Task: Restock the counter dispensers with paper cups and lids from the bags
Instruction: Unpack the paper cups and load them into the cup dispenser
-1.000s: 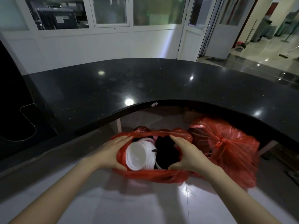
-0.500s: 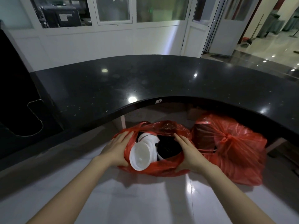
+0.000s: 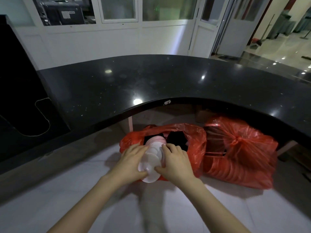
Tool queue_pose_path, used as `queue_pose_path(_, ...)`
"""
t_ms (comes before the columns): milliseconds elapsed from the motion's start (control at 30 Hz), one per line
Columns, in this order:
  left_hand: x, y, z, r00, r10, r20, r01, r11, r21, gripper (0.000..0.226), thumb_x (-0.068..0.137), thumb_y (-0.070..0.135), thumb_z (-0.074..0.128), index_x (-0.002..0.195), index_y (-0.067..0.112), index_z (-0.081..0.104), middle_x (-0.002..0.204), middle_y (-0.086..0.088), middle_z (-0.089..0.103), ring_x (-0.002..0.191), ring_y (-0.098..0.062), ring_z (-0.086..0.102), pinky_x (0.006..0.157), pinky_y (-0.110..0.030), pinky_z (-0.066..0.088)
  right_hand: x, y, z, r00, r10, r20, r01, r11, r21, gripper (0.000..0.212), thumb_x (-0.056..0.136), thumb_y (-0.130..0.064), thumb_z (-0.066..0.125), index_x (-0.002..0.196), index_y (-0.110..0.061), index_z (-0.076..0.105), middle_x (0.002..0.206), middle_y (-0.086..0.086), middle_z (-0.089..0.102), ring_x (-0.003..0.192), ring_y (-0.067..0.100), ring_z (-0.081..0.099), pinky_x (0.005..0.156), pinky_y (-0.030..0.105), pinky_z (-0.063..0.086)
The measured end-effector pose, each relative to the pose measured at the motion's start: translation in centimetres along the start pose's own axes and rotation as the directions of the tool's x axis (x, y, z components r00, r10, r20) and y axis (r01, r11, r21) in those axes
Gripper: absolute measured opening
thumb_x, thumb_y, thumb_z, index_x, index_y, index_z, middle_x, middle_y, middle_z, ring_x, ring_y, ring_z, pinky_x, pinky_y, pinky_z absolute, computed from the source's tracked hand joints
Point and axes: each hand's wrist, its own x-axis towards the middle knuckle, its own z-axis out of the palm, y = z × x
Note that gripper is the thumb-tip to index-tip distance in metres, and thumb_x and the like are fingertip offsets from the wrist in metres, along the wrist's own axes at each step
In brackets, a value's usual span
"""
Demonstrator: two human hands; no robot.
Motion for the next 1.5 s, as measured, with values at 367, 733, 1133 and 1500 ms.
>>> queue_pose_path(367, -5.5, 2.3, 0.8, 0.901, -0.293, -0.319, 0.176, 0.92, -0.35, 0.037, 0.061, 0.014, 0.078, 0.09, 0.028, 0.06, 0.092, 0.015, 0.059, 0.088, -0.008, 0.056, 0.078, -0.022, 0.044, -2.9, -0.5, 2.0, 0.992, -0.084, -0.093, 0.107, 0.955, 0.277, 0.061, 0.089, -0.051, 0.013, 0.112, -0.028, 0.065, 0.128, -0.013, 0.057, 0.142, 0.014, 0.023, 0.116, 0.034, 0.008)
queue_pose_path(733, -14.2, 2.9, 2.5, 0.274, -0.941, -0.199, 0.224, 0.264, -0.938, 0.025, 0.085, 0.003, 0.07, 0.101, 0.016, 0.056, 0.095, -0.001, 0.065, 0.084, -0.018, 0.062, 0.056, -0.024, 0.055, -2.3, -1.8, 4.3, 0.914, -0.295, -0.277, 0.31, 0.951, 0.011, 0.044, 0.057, -0.017, 0.085, 0.099, -0.016, 0.073, 0.088, 0.004, 0.069, 0.091, 0.029, 0.061, 0.1, 0.044, 0.035)
queue_pose_path(1133, -21.0, -1.5, 3.0, 0.284, -0.956, -0.073, 0.34, 0.172, -0.924, 0.031, 0.091, 0.01, 0.06, 0.114, 0.029, 0.053, 0.113, -0.001, 0.065, 0.101, -0.021, 0.063, 0.082, -0.036, 0.055, -7.5, -10.6, 6.3, 0.753, -0.562, -0.342, 0.654, 0.696, 0.296, 0.045, 0.065, 0.006, 0.065, 0.104, -0.015, 0.07, 0.087, -0.001, 0.061, 0.082, 0.02, 0.056, 0.069, 0.03, 0.045)
queue_pose_path(1500, -28.0, -5.7, 0.9, 0.463, -0.733, -0.499, 0.568, 0.677, -0.468, 0.061, 0.077, 0.007, 0.076, 0.133, 0.015, 0.054, 0.14, -0.006, 0.04, 0.125, -0.021, 0.044, 0.101, -0.032, 0.045, -7.8, -17.0, 13.0, 0.882, -0.448, -0.15, 0.472, 0.852, 0.229, 0.034, 0.05, 0.001, 0.078, 0.076, -0.02, 0.071, 0.078, -0.006, 0.063, 0.073, 0.023, 0.059, 0.064, 0.027, 0.042)
